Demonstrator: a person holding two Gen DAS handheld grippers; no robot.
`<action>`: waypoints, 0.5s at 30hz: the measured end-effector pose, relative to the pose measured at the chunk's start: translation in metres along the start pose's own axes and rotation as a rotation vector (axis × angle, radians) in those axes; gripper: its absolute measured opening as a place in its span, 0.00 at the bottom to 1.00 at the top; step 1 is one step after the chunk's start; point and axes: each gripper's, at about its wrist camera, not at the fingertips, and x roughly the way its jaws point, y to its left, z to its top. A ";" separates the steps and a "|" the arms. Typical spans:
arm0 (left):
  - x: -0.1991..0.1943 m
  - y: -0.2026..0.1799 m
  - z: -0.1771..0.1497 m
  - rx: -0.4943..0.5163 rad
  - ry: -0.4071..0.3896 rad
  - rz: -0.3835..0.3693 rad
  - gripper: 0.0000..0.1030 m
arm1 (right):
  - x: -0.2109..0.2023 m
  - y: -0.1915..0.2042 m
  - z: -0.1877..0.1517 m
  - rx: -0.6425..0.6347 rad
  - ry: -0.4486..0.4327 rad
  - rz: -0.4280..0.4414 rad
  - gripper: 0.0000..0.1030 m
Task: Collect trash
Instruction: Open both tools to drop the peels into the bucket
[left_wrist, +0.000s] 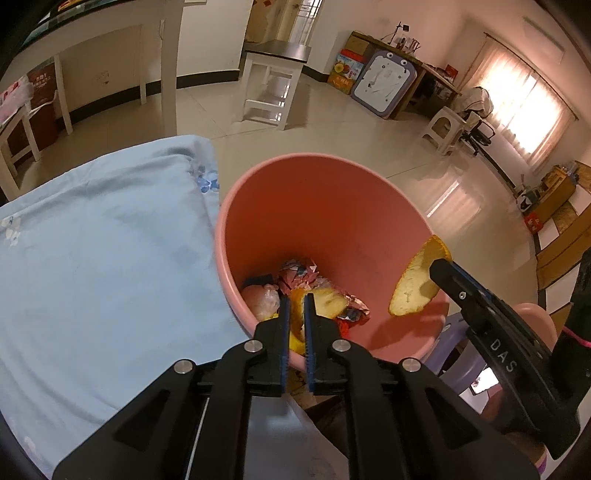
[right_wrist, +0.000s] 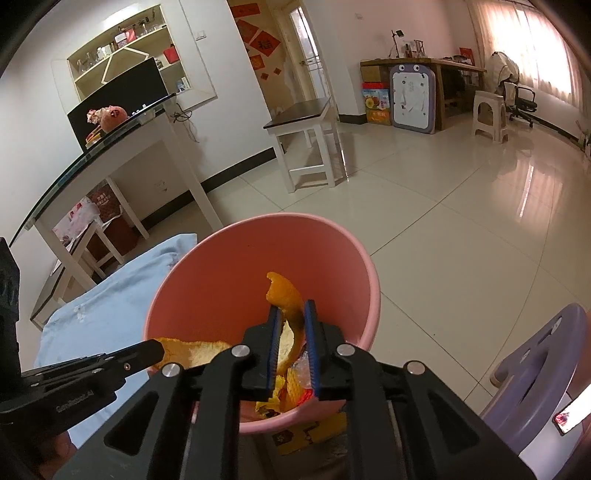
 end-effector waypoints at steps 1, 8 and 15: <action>0.000 0.000 0.000 0.000 -0.002 -0.001 0.08 | -0.001 0.000 0.000 -0.001 0.000 0.001 0.14; -0.006 -0.001 -0.001 0.010 -0.017 -0.007 0.20 | -0.003 0.002 0.000 -0.001 -0.006 0.003 0.21; -0.013 0.000 -0.005 0.015 -0.042 -0.015 0.24 | -0.014 0.005 -0.001 -0.007 -0.022 0.013 0.29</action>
